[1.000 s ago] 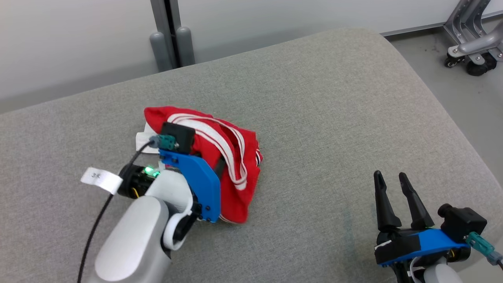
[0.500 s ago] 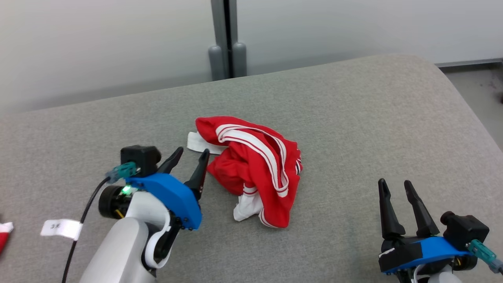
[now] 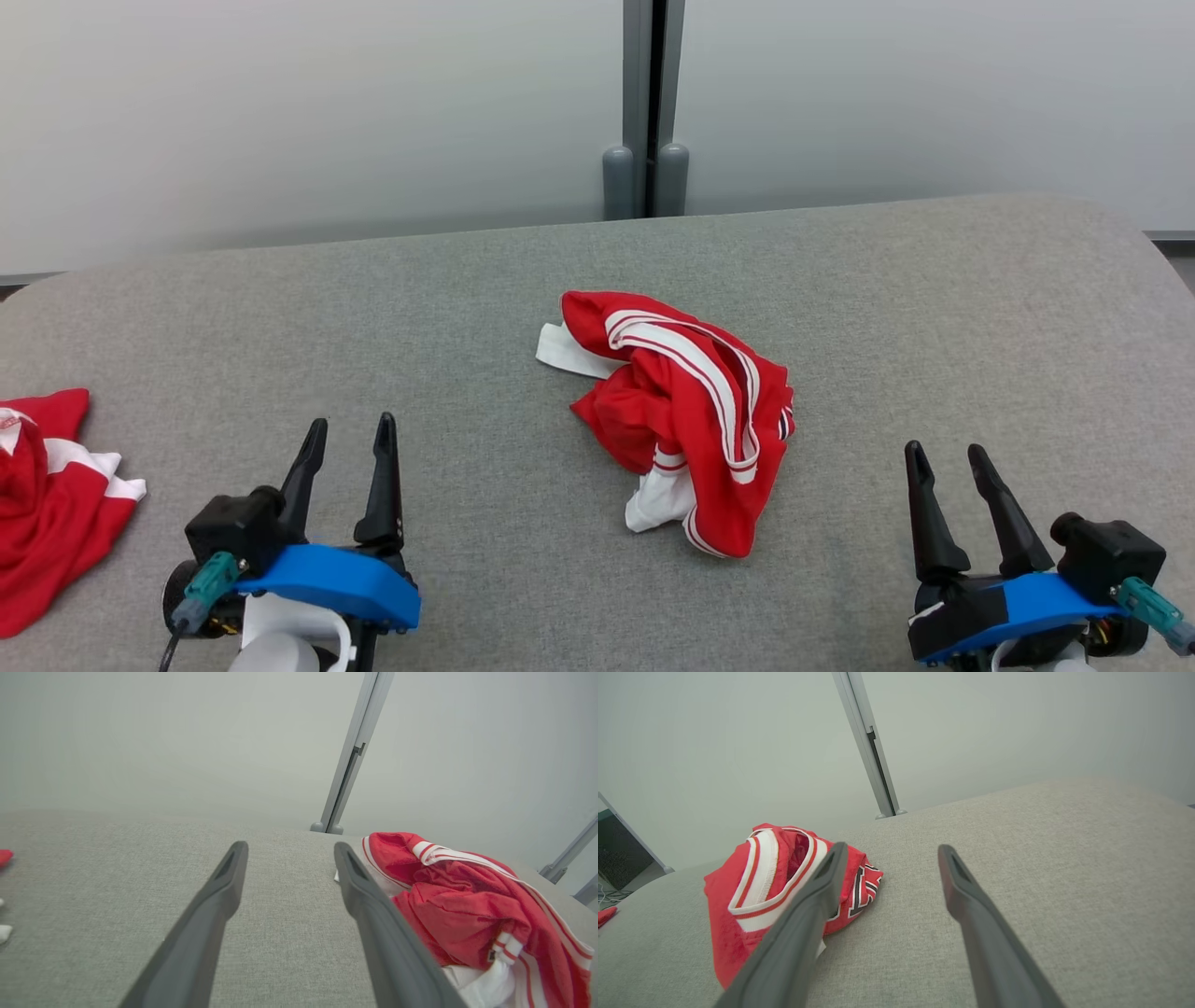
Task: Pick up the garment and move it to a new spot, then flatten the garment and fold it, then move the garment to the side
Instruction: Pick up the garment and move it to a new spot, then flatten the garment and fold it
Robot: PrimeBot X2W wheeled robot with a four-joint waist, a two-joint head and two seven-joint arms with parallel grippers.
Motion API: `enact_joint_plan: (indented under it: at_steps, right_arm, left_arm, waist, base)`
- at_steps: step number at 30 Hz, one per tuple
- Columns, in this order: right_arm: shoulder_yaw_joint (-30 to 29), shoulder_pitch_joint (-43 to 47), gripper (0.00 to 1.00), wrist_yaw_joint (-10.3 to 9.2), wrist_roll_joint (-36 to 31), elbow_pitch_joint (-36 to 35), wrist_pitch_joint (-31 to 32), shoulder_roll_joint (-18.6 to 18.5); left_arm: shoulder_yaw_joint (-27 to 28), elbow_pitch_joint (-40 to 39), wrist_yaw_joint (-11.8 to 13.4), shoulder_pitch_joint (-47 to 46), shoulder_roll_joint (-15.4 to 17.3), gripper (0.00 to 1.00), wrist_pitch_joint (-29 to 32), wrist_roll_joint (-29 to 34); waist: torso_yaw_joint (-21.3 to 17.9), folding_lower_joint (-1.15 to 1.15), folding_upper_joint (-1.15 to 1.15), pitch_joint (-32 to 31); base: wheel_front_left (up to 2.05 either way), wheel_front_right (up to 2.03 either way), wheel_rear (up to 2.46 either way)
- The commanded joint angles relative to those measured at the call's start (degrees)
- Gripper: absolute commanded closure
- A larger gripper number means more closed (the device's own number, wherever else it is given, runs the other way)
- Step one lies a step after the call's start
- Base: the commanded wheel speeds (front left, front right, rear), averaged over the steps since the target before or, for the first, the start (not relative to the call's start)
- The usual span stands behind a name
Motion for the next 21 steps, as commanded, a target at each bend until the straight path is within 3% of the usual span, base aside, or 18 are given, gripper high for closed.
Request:
enact_joint_plan:
  at_steps: [1, 12, 21]
  right_arm:
    - [-0.21, 0.79, 0.0, 0.03, -0.36, -0.28, 0.3, -0.27]
    - [-0.02, 1.87, 0.0, 0.03, 0.17, -0.76, 1.27, -0.27]
    - [-0.25, 2.25, 0.0, 0.03, 0.89, 0.3, 1.13, -0.26]
  left_arm:
    - [-0.11, 0.3, 0.41, 0.44, 0.1, 0.0, -1.05, 0.76]
    - [6.23, -1.26, 2.67, 4.74, -1.34, 0.0, -4.2, 6.88]
    - [9.76, -2.4, 1.5, 8.23, -1.52, 0.0, -4.24, 10.79]
  waist:
    - [0.21, 0.0, 0.0, -0.04]
    - [0.21, 0.0, 0.0, -0.88]
    - [-0.98, 0.0, 0.0, -1.44]
  base:
    - [0.0, 0.0, 0.0]
    - [0.0, 0.0, 0.0]
    - [0.0, 0.0, 0.0]
